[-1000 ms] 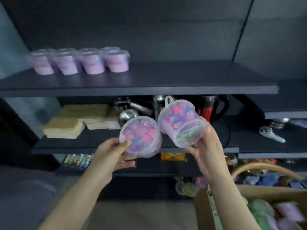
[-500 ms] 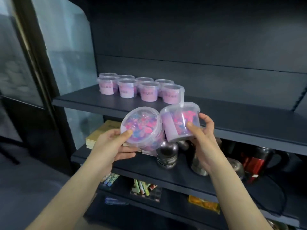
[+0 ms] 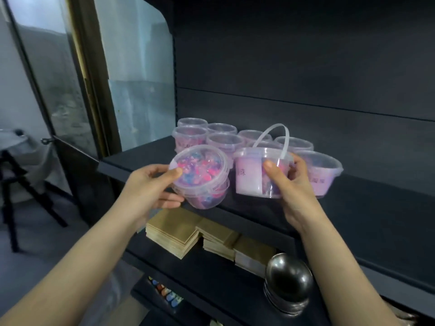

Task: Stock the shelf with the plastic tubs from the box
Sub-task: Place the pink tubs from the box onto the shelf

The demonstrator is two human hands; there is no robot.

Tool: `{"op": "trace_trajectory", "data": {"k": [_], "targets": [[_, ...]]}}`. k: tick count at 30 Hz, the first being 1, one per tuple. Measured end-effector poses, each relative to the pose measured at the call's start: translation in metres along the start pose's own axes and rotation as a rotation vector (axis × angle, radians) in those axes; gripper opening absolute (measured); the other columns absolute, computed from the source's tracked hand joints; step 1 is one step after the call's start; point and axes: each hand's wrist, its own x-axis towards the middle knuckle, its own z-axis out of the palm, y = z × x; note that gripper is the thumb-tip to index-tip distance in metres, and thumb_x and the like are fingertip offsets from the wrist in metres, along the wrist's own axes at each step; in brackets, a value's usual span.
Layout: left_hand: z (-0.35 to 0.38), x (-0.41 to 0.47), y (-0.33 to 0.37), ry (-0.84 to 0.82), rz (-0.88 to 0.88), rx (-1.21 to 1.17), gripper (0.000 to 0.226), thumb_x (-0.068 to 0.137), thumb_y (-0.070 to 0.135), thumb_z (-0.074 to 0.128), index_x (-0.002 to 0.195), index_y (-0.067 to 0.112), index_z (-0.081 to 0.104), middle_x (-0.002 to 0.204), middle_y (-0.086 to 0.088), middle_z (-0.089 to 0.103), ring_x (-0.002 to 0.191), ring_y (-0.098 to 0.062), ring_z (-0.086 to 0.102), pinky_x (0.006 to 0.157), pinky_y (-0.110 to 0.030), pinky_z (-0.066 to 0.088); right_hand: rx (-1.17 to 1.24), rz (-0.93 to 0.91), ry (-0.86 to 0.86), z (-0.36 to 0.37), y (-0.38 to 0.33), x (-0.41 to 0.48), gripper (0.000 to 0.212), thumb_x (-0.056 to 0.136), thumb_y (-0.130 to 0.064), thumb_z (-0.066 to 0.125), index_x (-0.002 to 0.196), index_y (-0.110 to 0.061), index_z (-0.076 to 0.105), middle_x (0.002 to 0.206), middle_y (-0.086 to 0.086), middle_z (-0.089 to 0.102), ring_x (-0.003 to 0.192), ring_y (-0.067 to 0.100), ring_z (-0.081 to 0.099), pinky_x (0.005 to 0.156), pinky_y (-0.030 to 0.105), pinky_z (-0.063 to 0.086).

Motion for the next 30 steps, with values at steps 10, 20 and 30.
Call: {"op": "trace_trajectory", "data": {"k": [10,20,30], "targets": [[-0.058,0.114,0.01,0.076,0.057,0.25,0.024,0.091,0.031,0.063,0.106,0.012,0.064,0.075,-0.012,0.073,0.064,-0.03,0.072,0.048,-0.027,0.055,-0.313,-0.044,-0.182,0.062,0.036,0.038,0.083,0.058,-0.037,0.083,0.13,-0.035,0.042,0.124,-0.015,0.058,0.106,-0.007,0.059,0.089,0.014,0.05],[-0.093,0.205,-0.005,-0.295,0.735,0.464,0.018,0.093,0.035,0.054,0.106,0.033,0.067,0.114,0.016,0.063,0.108,0.003,0.056,0.09,-0.008,0.04,-0.437,-0.262,0.14,0.104,0.047,0.032,0.062,0.086,-0.037,0.058,0.143,-0.036,0.034,0.142,-0.024,0.042,0.124,-0.011,0.046,0.09,0.004,0.041],[-0.115,0.252,-0.019,-0.577,1.096,0.549,0.033,0.093,0.051,0.045,0.108,0.03,0.066,0.116,0.02,0.062,0.117,-0.013,0.052,0.102,-0.025,0.034,-0.762,-0.181,0.481,0.126,0.055,0.024,0.029,0.101,-0.032,0.041,0.107,-0.021,0.068,0.099,-0.016,0.066,0.092,-0.01,0.057,0.089,0.021,0.046]]}}
